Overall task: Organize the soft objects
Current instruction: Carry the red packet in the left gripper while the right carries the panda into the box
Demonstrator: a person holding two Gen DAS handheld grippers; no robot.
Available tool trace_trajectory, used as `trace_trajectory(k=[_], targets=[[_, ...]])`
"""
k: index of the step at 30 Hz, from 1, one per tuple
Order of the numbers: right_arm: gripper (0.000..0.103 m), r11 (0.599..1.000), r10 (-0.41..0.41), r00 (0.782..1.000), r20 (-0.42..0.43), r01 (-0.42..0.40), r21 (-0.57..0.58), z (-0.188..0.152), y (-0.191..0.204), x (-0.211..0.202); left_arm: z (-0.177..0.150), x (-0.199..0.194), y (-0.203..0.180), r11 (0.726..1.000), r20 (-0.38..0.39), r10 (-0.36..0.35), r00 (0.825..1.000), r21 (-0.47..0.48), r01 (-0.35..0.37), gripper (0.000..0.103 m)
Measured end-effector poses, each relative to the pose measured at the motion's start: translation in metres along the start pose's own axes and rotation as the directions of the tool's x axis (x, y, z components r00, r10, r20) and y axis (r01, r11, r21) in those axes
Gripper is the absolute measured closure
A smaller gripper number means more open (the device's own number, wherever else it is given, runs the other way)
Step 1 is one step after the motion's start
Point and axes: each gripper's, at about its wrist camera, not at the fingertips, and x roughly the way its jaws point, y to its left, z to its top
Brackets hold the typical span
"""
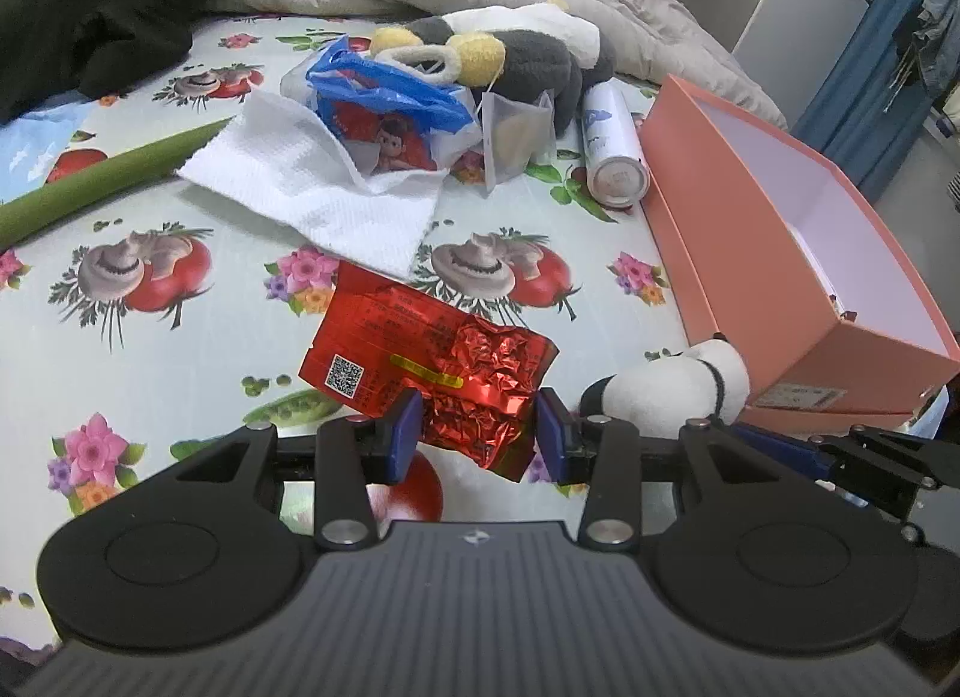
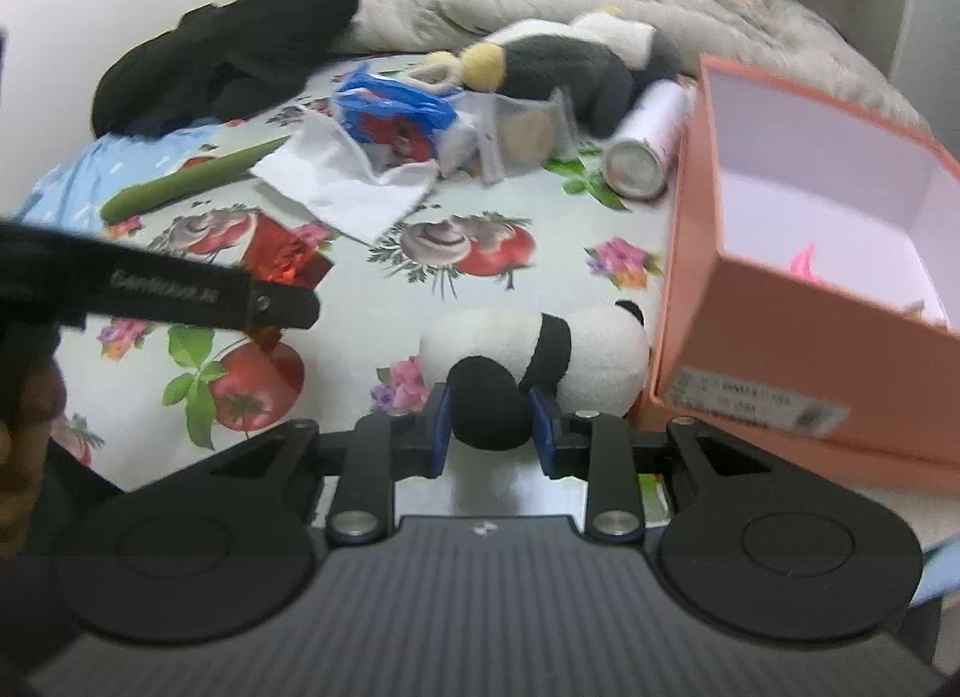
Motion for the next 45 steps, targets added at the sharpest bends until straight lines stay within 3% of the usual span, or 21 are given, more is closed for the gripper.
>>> trace_trajectory(k=[7, 9, 15, 21, 26, 29, 33, 36, 45], targets=[[0.040, 0.989, 0.023, 1.000, 0.002, -0.023, 0.145, 0.007, -0.004, 0.002, -0.003, -0.005, 0.004, 1.000, 0.003, -0.014, 1.000, -0.002, 0.014, 0.056], [0.031, 0.970, 0.035, 0.999, -0.012, -0.031, 0.242, 0.010, -0.010, 0.007, -0.002, -0.007, 0.009, 1.000, 0.009, -0.011, 1.000, -0.011, 0.011, 0.056], [0.032, 0.917, -0.061, 0.998, -0.003, 0.058, 0.395, 0.013, -0.016, 0.006, 0.002, -0.014, 0.017, 1.000, 0.021, -0.002, 1.000, -0.026, 0.002, 0.056], [0.032, 0.887, -0.131, 0.991, -0.020, 0.127, 0.444, 0.005, -0.023, 0.003, -0.001, -0.015, 0.016, 1.000, 0.016, -0.009, 1.000, -0.021, 0.009, 0.056], [0.032, 0.849, -0.053, 0.996, -0.076, 0.085, 0.521, -0.004, -0.032, 0.023, -0.004, -0.013, 0.013, 1.000, 0.008, -0.013, 1.000, -0.015, 0.013, 0.056], [0.036, 0.849, -0.040, 0.996, -0.076, 0.074, 0.523, -0.004, -0.033, 0.030, -0.004, -0.014, 0.010, 1.000, 0.007, -0.015, 1.000, -0.011, 0.015, 0.056], [0.056, 0.839, -0.024, 0.996, -0.089, 0.069, 0.540, -0.002, -0.039, 0.039, -0.002, -0.017, 0.006, 1.000, 0.009, -0.019, 1.000, -0.004, 0.019, 0.056], [0.058, 0.841, -0.011, 0.996, -0.086, 0.056, 0.538, 0.000, -0.043, 0.037, 0.000, -0.020, 0.001, 1.000, 0.012, -0.018, 1.000, 0.005, 0.018, 0.056], [0.058, 0.900, -0.008, 1.000, -0.014, 0.013, 0.436, 0.019, -0.036, 0.006, 0.015, -0.036, -0.013, 0.999, 0.036, -0.018, 0.999, 0.031, 0.017, 0.056]])
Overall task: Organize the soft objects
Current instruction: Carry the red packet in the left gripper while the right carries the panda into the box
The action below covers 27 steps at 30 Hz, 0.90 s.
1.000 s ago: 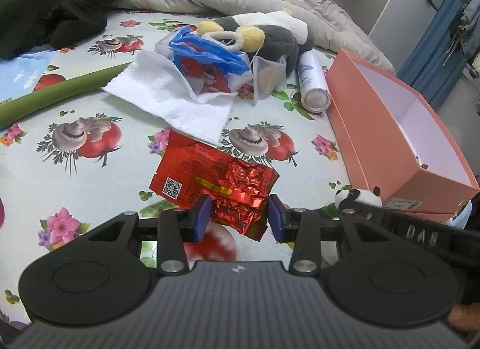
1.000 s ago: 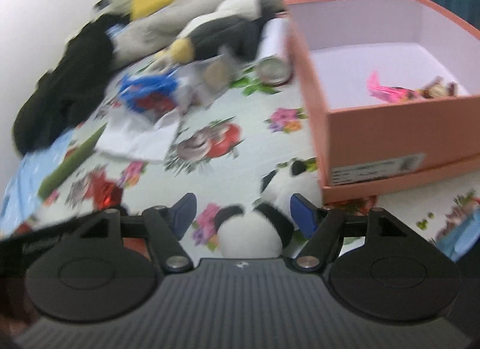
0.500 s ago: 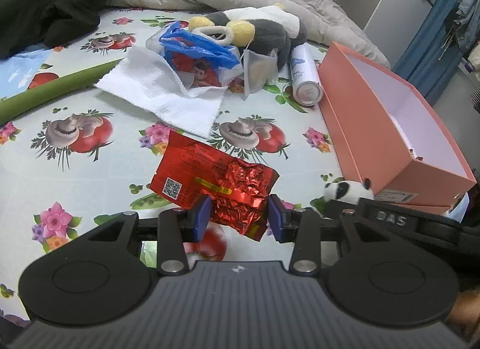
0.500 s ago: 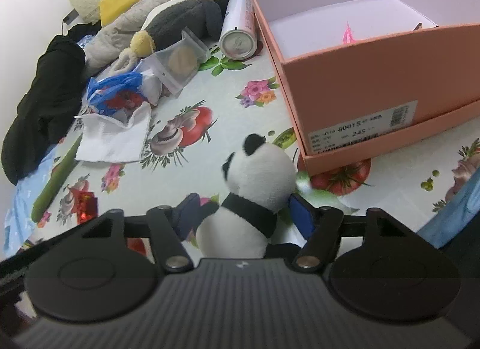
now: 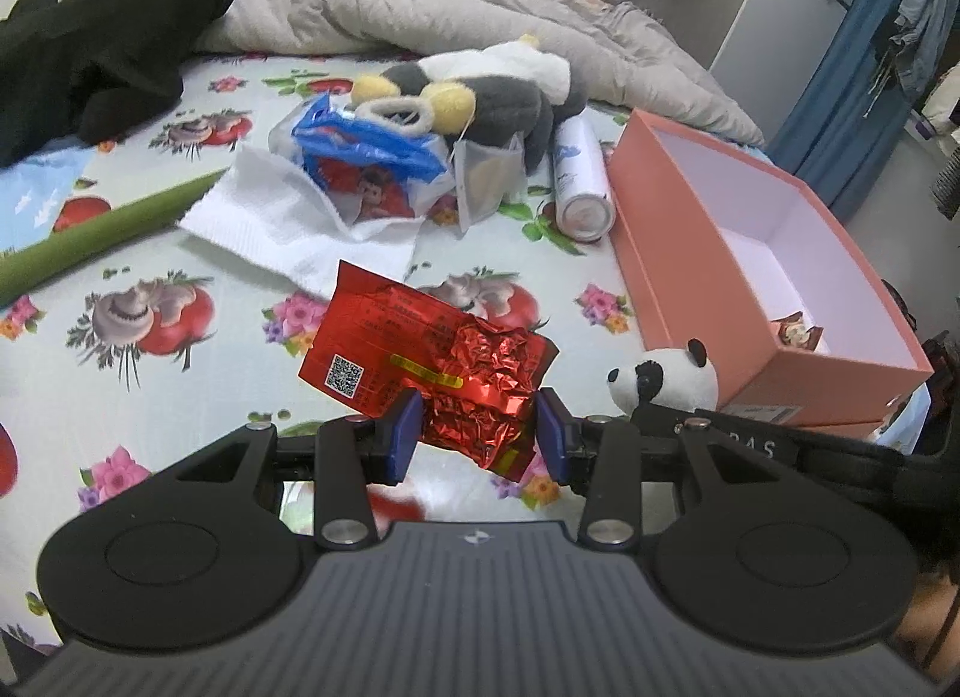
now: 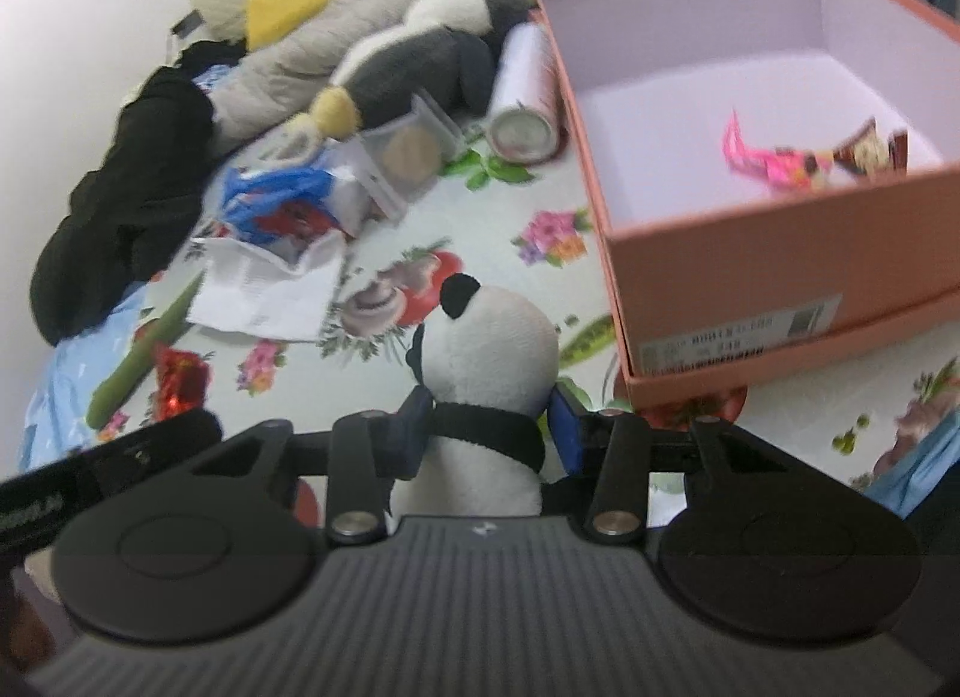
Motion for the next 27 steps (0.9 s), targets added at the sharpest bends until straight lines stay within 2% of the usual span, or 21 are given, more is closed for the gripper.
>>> trace_trajectory(k=[12, 20, 27], targets=[[0.058, 0.989, 0.031, 0.990, 0.136, -0.011, -0.147, 0.014, 0.010, -0.066, 0.016, -0.039, -0.029, 0.999, 0.051, -0.021, 0.998, 0.045, 0.019, 0.056], [0.058, 0.984, 0.036, 0.980, 0.198, 0.001, -0.180, 0.018, 0.004, -0.106, 0.016, -0.060, -0.047, 0.998, 0.080, -0.040, 0.996, 0.045, 0.036, 0.056], [0.058, 0.980, 0.013, 0.976, 0.217, 0.030, -0.195, 0.017, -0.016, -0.134, 0.018, -0.078, -0.073, 0.995, 0.101, -0.072, 0.992, 0.070, 0.065, 0.056]])
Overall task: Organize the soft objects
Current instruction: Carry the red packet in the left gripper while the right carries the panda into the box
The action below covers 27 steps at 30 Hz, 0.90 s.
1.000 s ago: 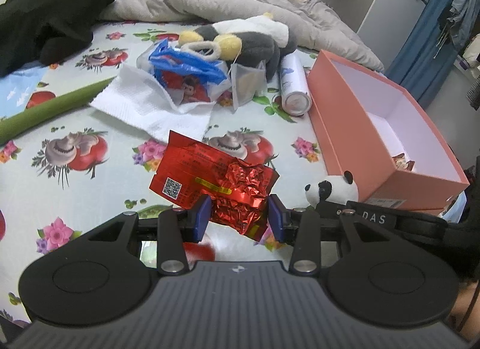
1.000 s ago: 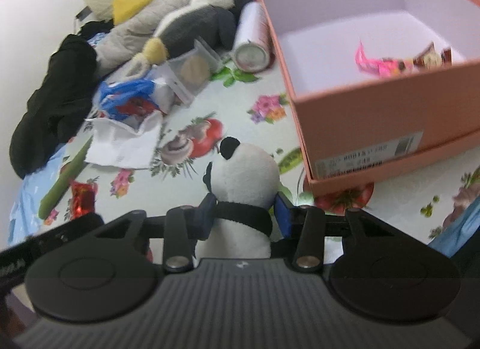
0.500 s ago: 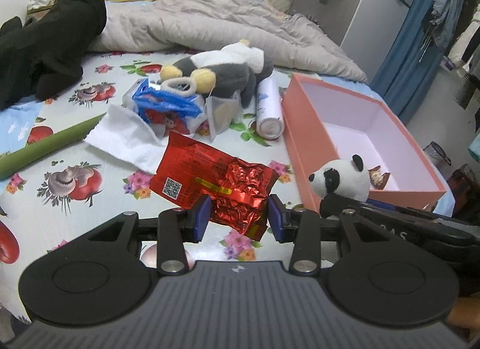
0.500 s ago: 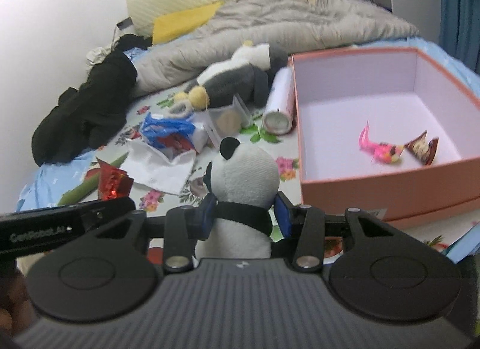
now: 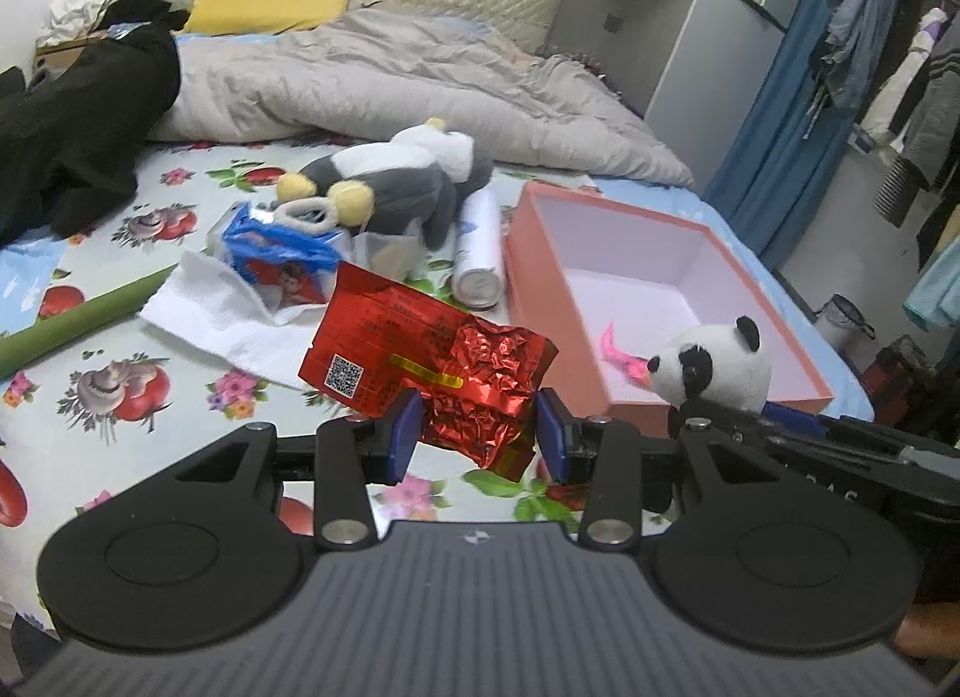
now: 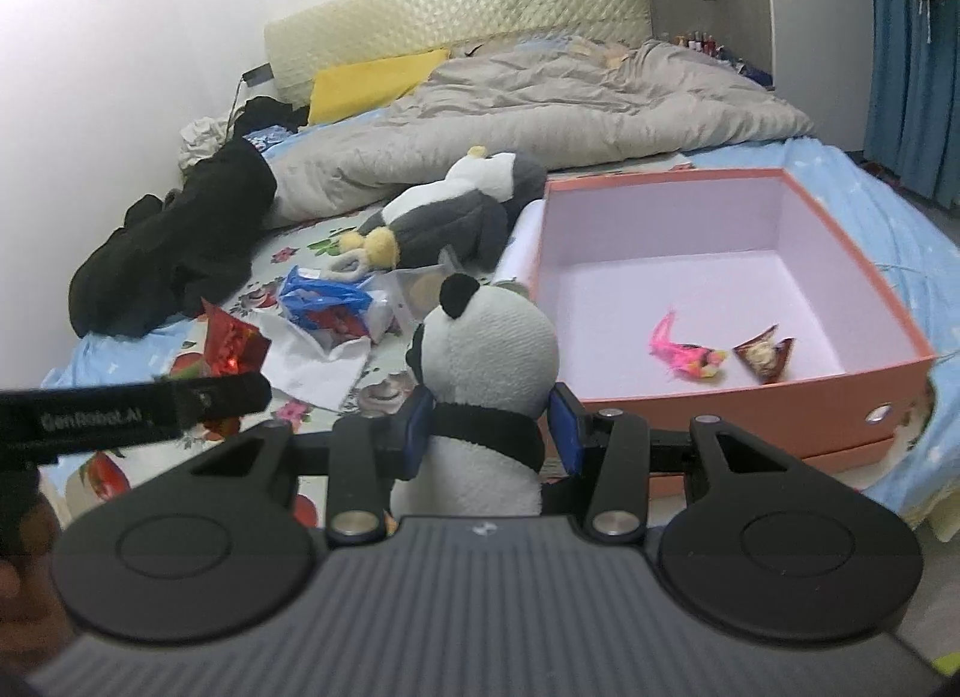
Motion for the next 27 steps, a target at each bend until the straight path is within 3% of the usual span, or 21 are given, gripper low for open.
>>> trace_trajectory(k=[11, 27], targets=[[0.058, 0.998, -0.062, 0.998, 0.021, 0.061, 0.024, 0.003, -0.043, -0.039, 0.013, -0.007, -0.054, 0.995, 0.008, -0.094, 0.996, 0.040, 0.094, 0.056], [0.058, 0.990, -0.104, 0.995, -0.007, 0.104, 0.090, 0.040, -0.115, -0.003, 0.050, 0.068, -0.126, 0.982, -0.075, -0.150, 0.986, 0.100, 0.157, 0.056]])
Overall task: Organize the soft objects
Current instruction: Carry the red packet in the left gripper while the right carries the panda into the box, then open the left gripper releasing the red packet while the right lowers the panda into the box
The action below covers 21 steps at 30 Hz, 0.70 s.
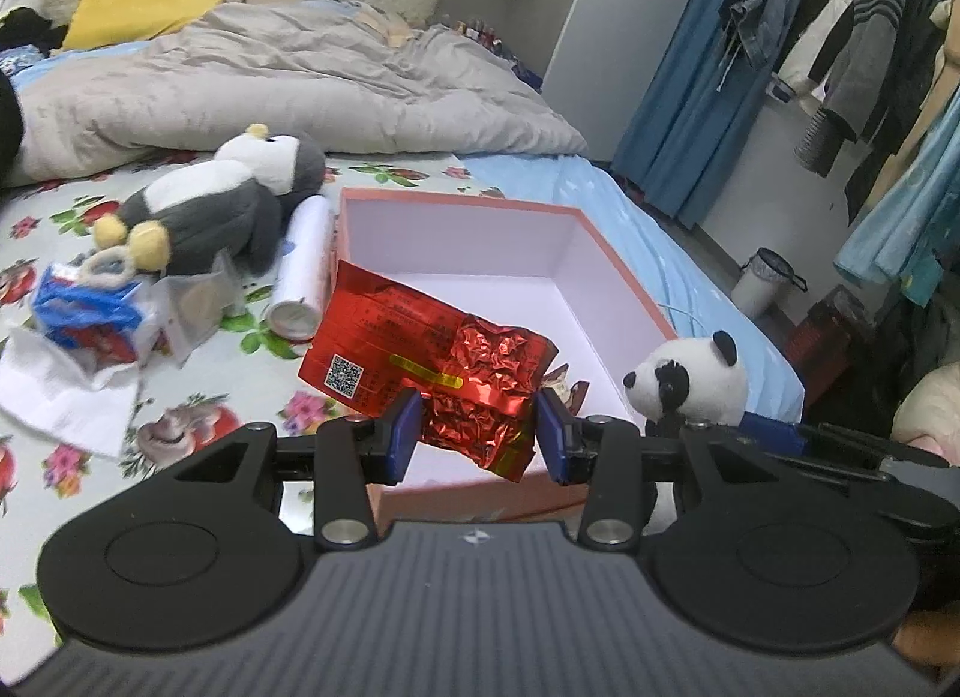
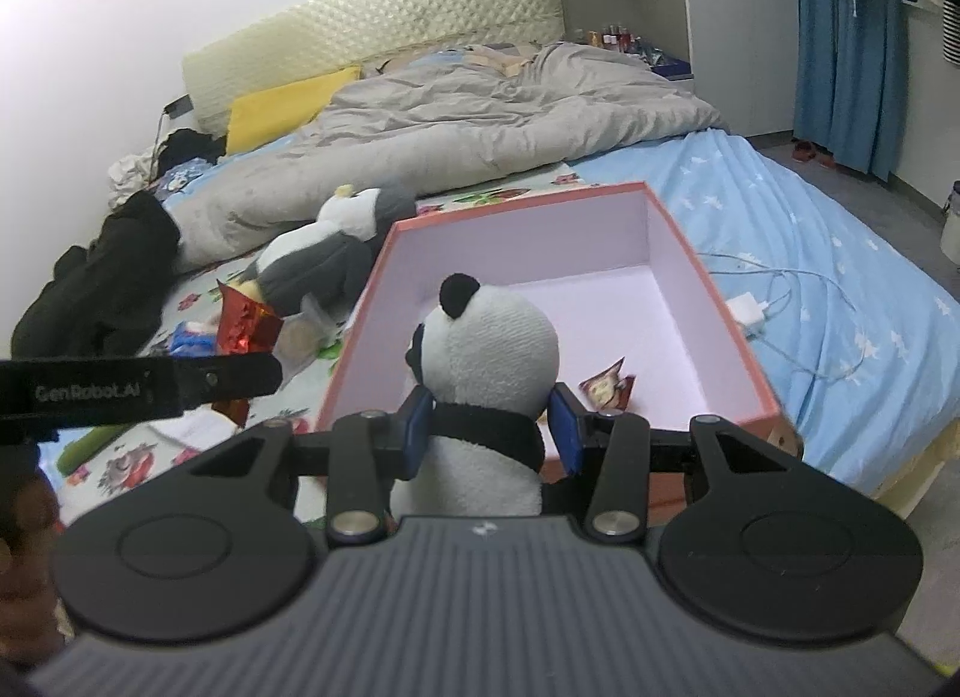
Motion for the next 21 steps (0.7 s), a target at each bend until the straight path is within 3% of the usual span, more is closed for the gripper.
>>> trace_trajectory(k=[11, 21], targets=[[0.058, 0.999, -0.026, 0.998, -0.052, 0.027, 0.024, 0.028, -0.035, 0.058, 0.036, 0.080, -0.013, 1.000, -0.084, -0.013, 0.996, 0.022, 0.015, 0.056], [0.058, 0.998, -0.013, 0.989, -0.147, 0.020, 0.052, 0.029, -0.058, 0.116, 0.048, 0.147, -0.005, 1.000, -0.173, 0.008, 0.985, 0.018, -0.005, 0.056]])
